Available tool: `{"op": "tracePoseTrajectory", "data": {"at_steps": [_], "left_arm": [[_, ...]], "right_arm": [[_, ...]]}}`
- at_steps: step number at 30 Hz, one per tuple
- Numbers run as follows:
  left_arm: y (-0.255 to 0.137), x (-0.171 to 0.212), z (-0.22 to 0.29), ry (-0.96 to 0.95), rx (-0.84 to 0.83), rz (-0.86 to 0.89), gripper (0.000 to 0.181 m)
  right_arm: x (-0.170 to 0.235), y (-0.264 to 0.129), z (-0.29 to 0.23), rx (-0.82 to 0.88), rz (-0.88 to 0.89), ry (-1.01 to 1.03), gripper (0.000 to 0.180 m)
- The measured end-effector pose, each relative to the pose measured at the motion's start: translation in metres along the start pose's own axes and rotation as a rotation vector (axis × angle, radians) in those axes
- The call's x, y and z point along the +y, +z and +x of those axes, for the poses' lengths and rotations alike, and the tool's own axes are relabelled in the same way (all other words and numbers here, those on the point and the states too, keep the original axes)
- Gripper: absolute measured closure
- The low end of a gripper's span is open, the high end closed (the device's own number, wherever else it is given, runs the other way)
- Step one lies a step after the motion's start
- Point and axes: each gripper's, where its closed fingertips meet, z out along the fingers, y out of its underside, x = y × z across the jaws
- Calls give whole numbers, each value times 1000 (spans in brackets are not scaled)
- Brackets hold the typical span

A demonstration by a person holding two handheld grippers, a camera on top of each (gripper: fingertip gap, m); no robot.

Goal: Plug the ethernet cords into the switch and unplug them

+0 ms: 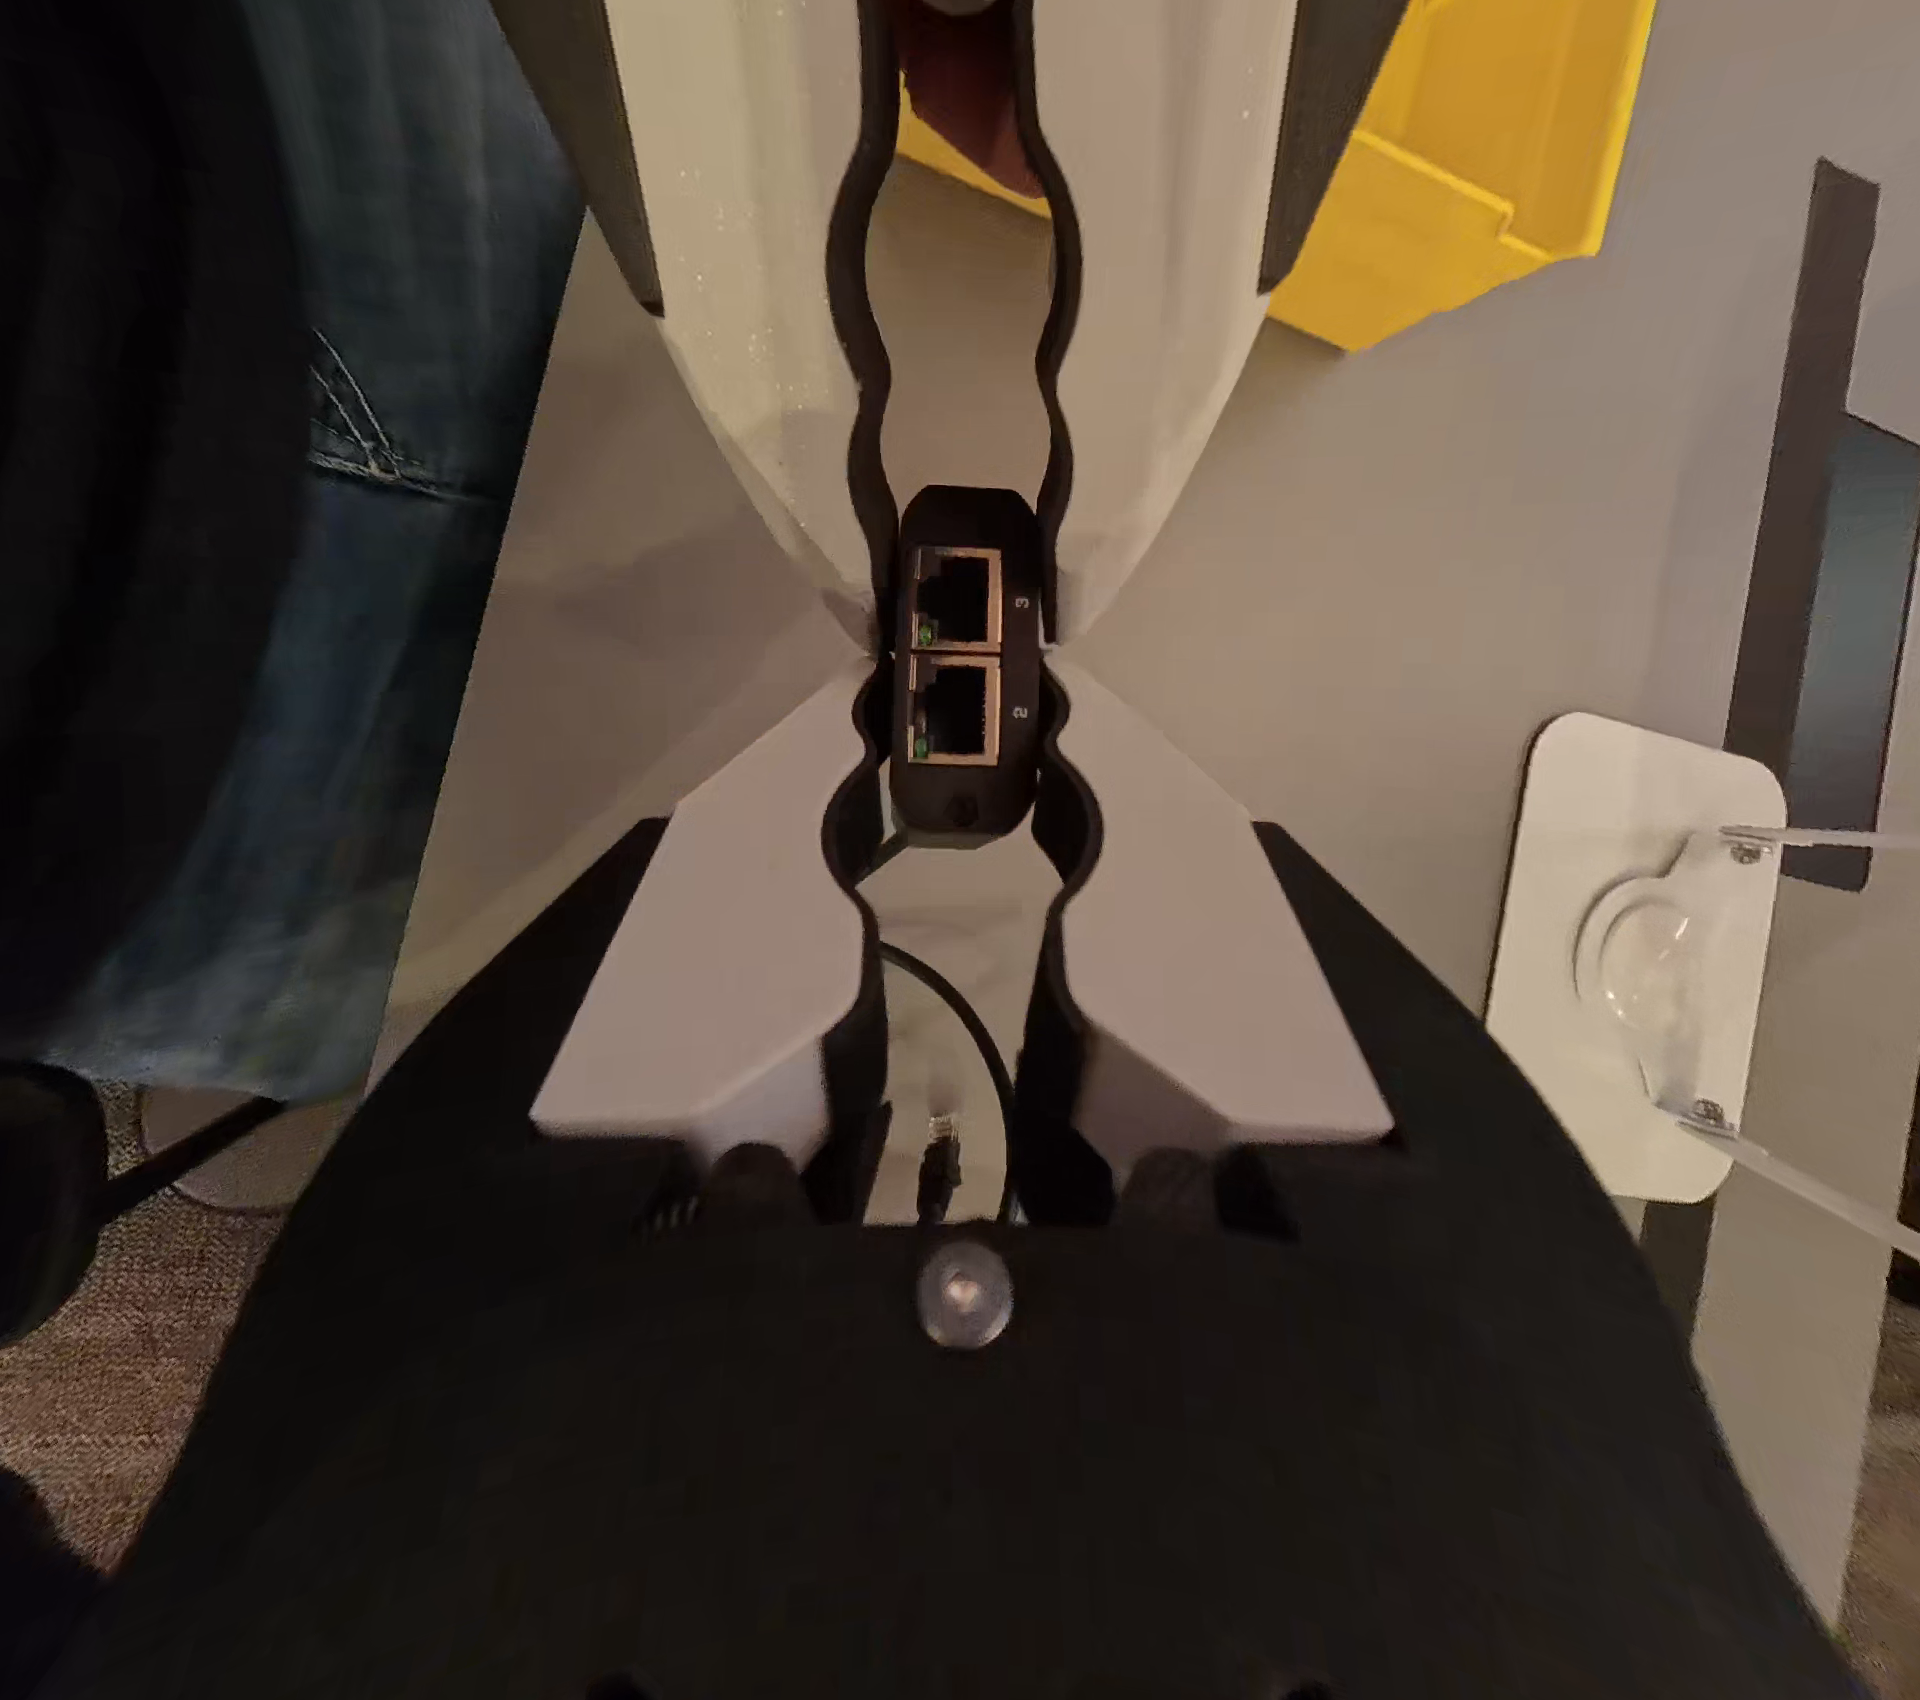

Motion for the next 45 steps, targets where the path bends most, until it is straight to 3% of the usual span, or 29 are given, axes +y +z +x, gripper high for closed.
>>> {"op": "tracePoseTrajectory", "data": {"at_steps": [4, 13, 20, 25, 33, 37, 42, 45], "left_arm": [[2, 5, -4, -55, -50, 16, 156], [-15, -8, -35, -261, -165, 211, 157], [-18, -19, -42, -308, -196, 305, 157], [-20, -24, -44, -326, -218, 363, 157], [-12, -5, -19, -216, -106, 196, 145], [-1, 2, -10, -182, -83, 103, 159], [-6, 1, -28, -277, -181, 170, 159], [-14, -3, -40, -399, -201, 260, 159]], "right_arm": [[3, 4, 6, 37, -8, 5, 157], [-3, -19, 41, 208, 172, 169, 146], [-1, -7, 42, 140, 280, 309, 134], [-11, 4, 38, 29, 419, 382, 145], [11, 25, 13, 31, 88, 179, 155], [12, 33, 12, 61, 18, 126, 156], [9, 28, 28, 143, 83, 188, 153], [8, 25, 38, 203, 116, 255, 139]]}}
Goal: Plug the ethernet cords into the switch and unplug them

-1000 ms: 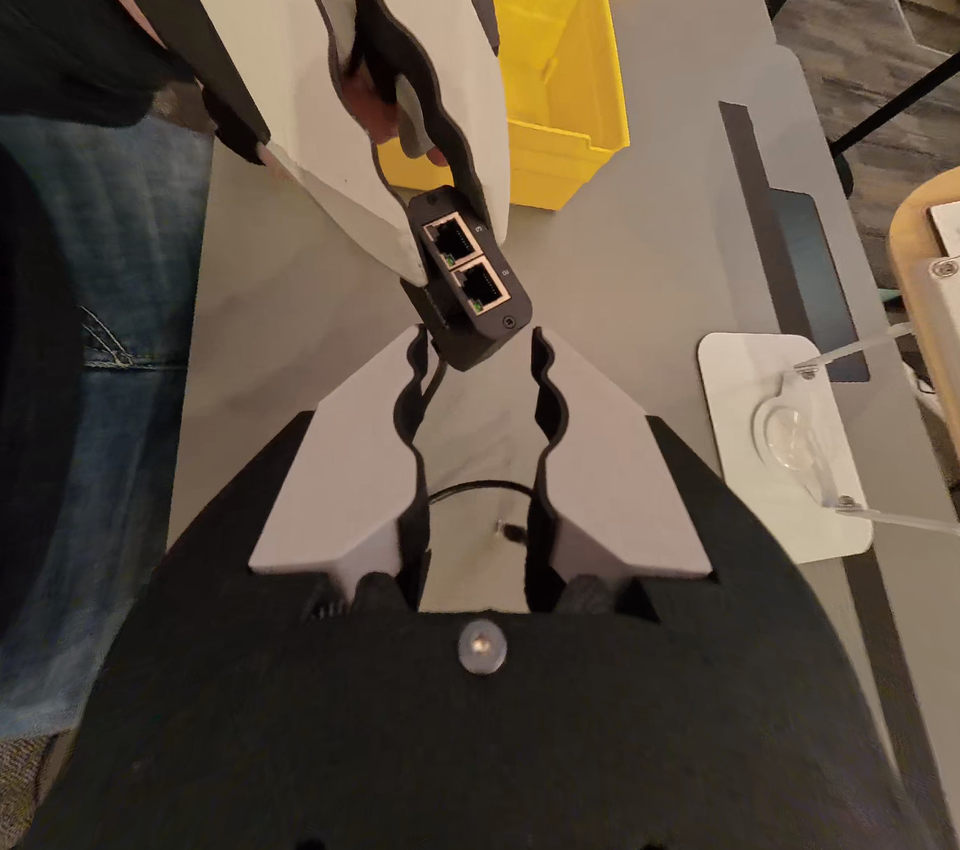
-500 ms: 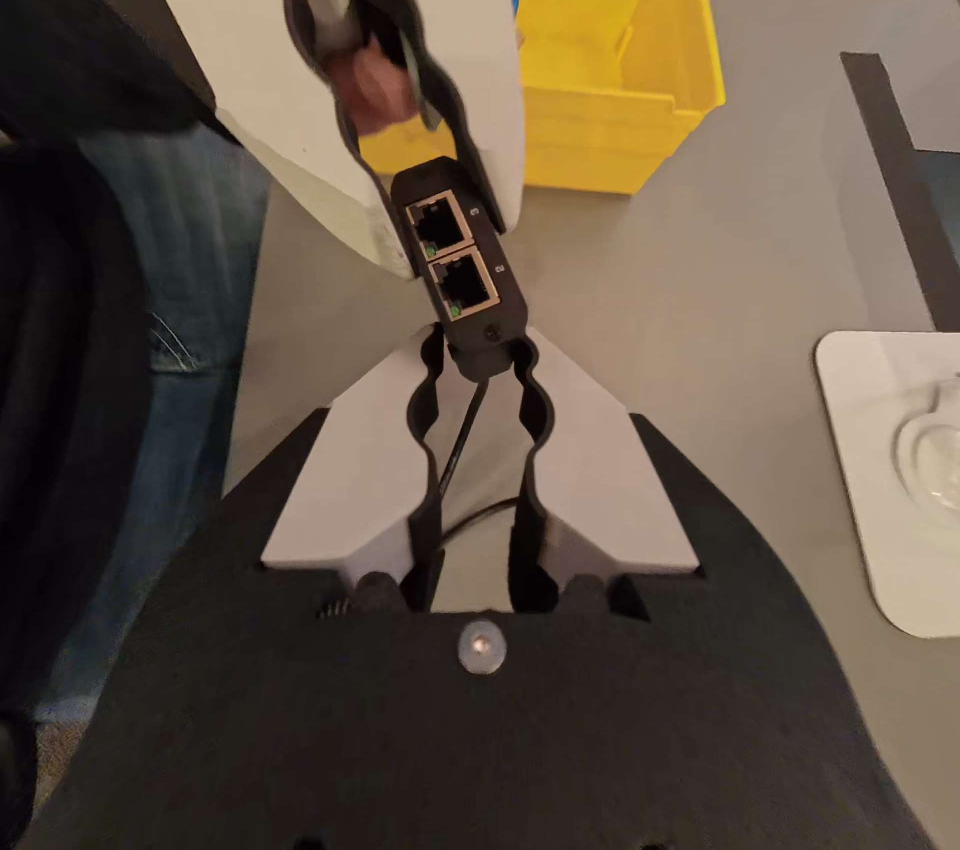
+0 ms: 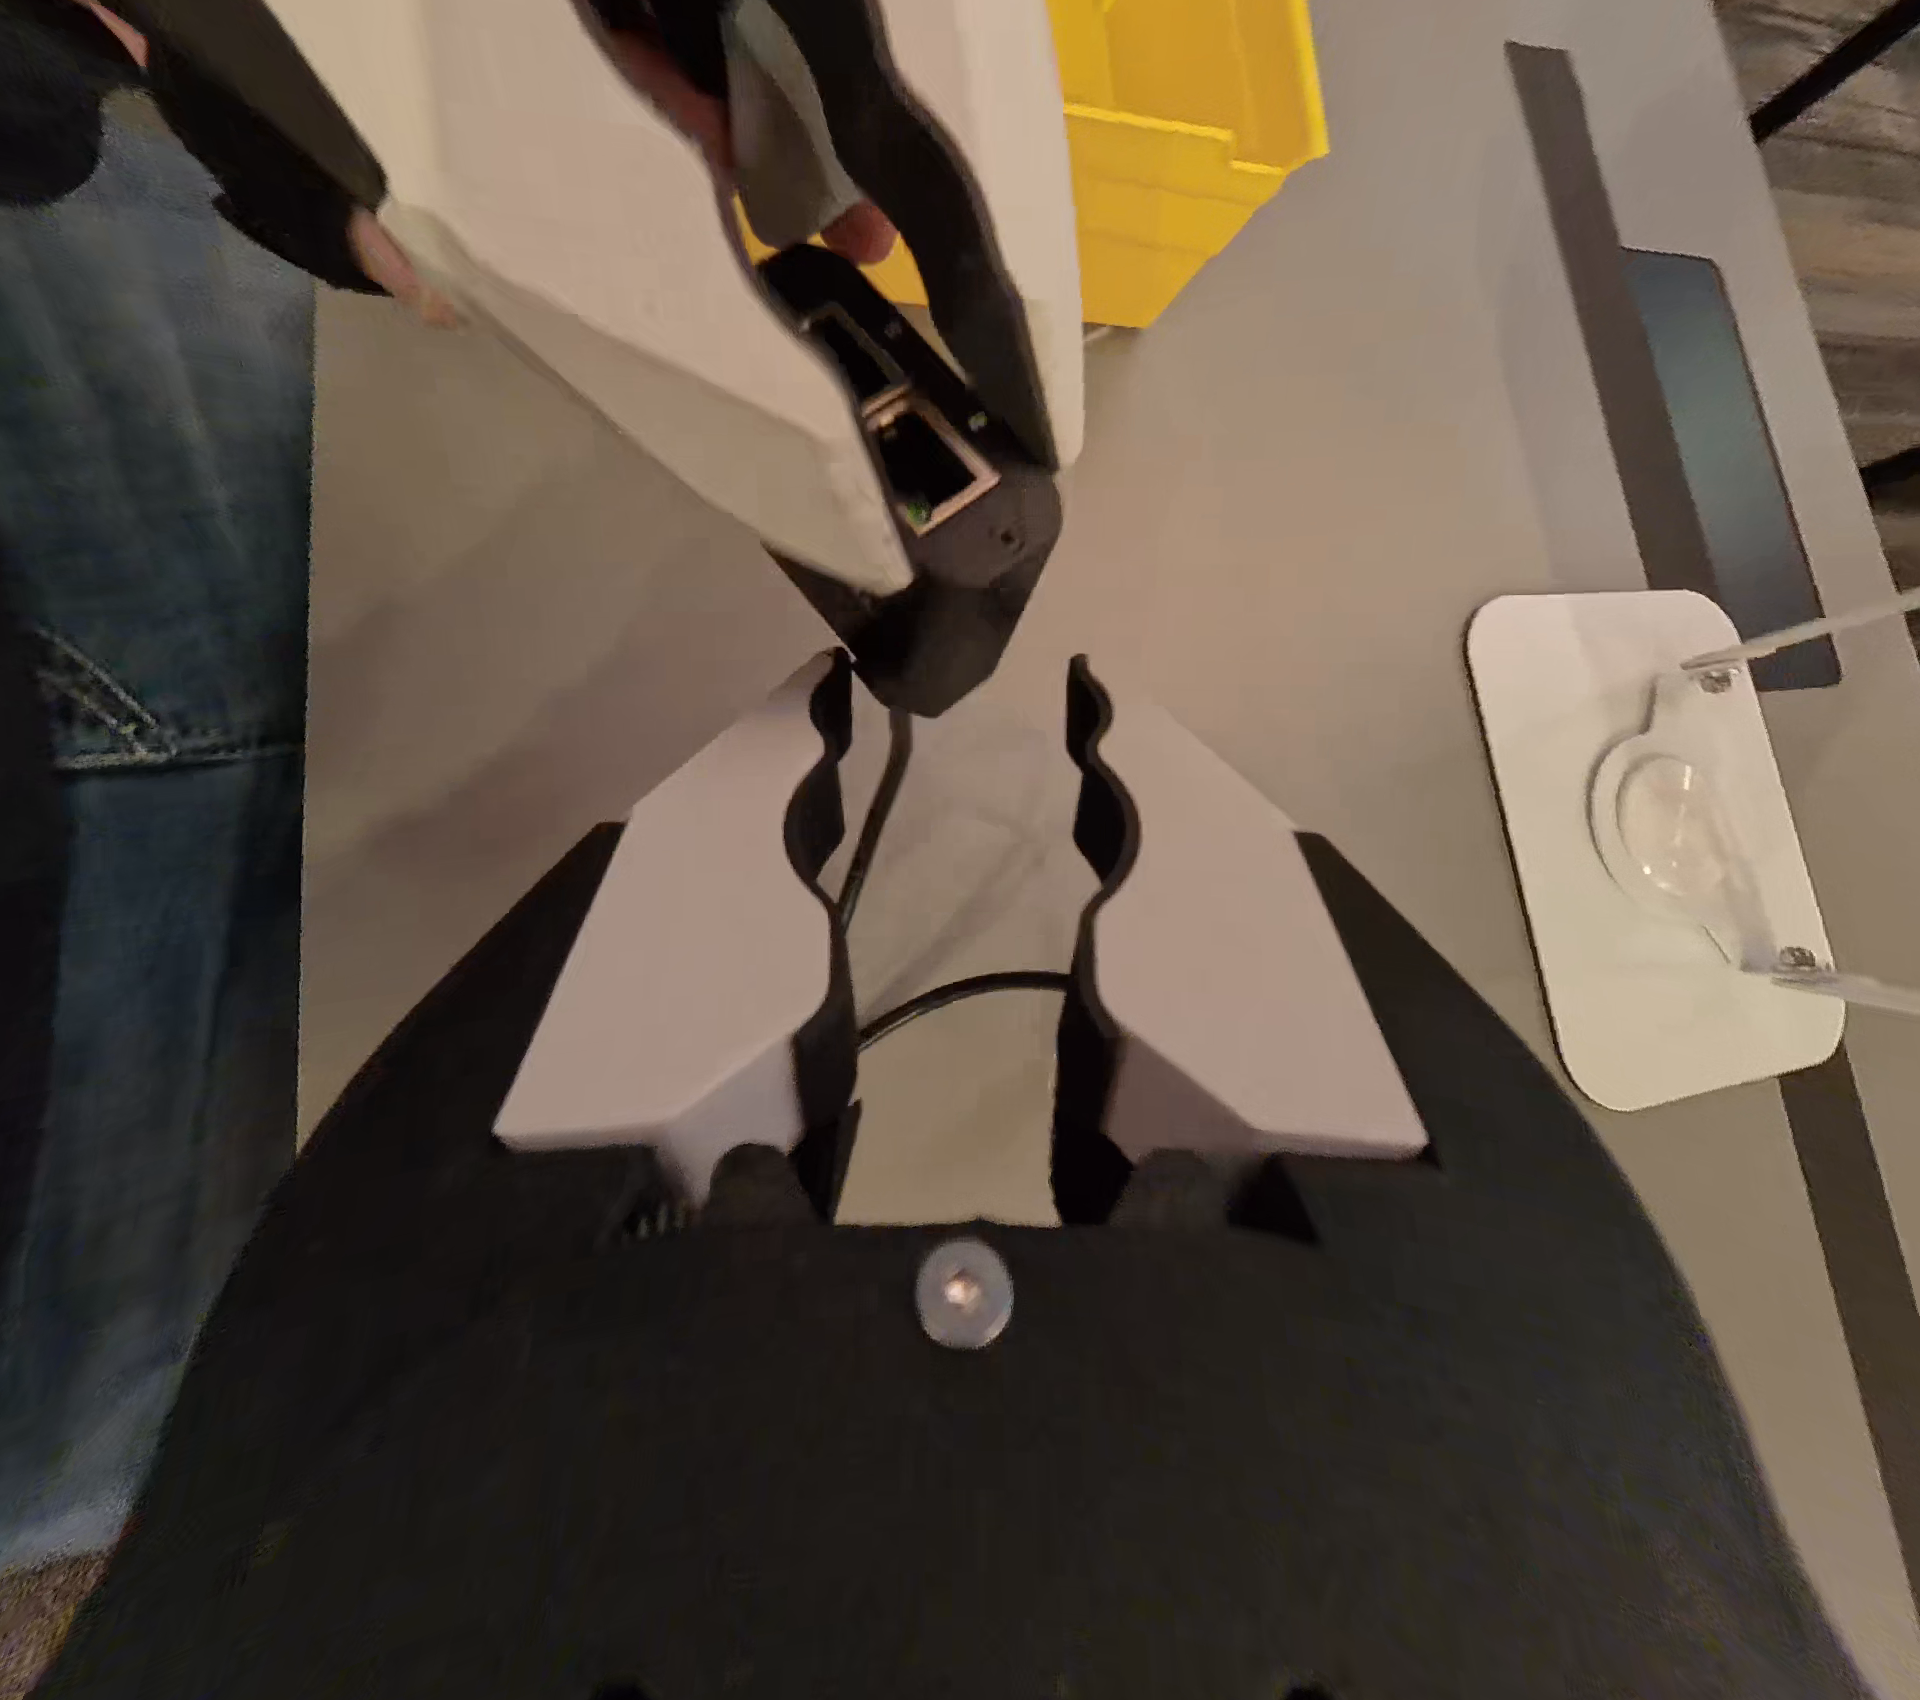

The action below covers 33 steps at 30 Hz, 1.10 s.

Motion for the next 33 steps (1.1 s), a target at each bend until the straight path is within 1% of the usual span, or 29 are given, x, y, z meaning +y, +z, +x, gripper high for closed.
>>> {"op": "tracePoseTrajectory", "data": {"at_steps": [4, 6, 7, 8, 9, 10, 11, 12, 13, 14, 16, 18, 22, 23, 26, 29, 32, 33], "left_arm": [[-5, -17, -13, -173, -16, 143, 159], [-7, -24, -17, -255, -4, 196, 159], [-7, -26, -17, -289, 14, 212, 159], [-7, -28, -16, -321, 29, 227, 159], [-7, -29, -16, -352, 36, 243, 159], [-7, -30, -17, -378, 36, 257, 160], [-7, -29, -18, -395, 34, 262, 159], [-7, -27, -20, -406, 31, 263, 159], [-9, -26, -22, -421, 28, 271, 160], [-9, -25, -21, -428, 43, 266, 160], [-9, -19, -19, -400, 50, 233, 160], [-9, -19, -16, -401, 72, 231, 159], [-10, -18, -11, -340, 94, 198, 158], [-12, -18, -10, -312, 89, 194, 155], [-17, -21, -4, -176, 87, 174, 140], [-12, -6, 11, 32, 94, 45, 116], [-3, 18, 27, 223, 117, -104, 103], [0, 22, 33, 257, 126, -118, 102]], "right_arm": [[2, 8, 2, 68, 9, 3, 123], [-1, 15, 5, 134, 27, 4, 116], [-4, 18, 8, 185, 41, -12, 118], [-8, 19, 13, 254, 60, -32, 127], [-12, 19, 17, 298, 76, -54, 141], [-12, 19, 21, 333, 74, -57, 145], [-11, 20, 23, 342, 66, -49, 147], [-10, 21, 21, 314, 61, -38, 149], [-7, 22, 18, 281, 50, -37, 168], [-6, 20, 19, 285, 52, -41, 169], [0, 19, 14, 238, 20, -60, 169], [3, 17, 15, 245, 7, -78, 170], [9, 16, 11, 207, -32, -102, 171], [12, 16, 8, 185, -50, -117, 172], [23, 17, -1, 121, -100, -147, 172], [29, 18, -13, 51, -121, -181, 173], [33, 19, -29, -40, -130, -225, 173], [35, 19, -34, -69, -141, -234, 173]]}}
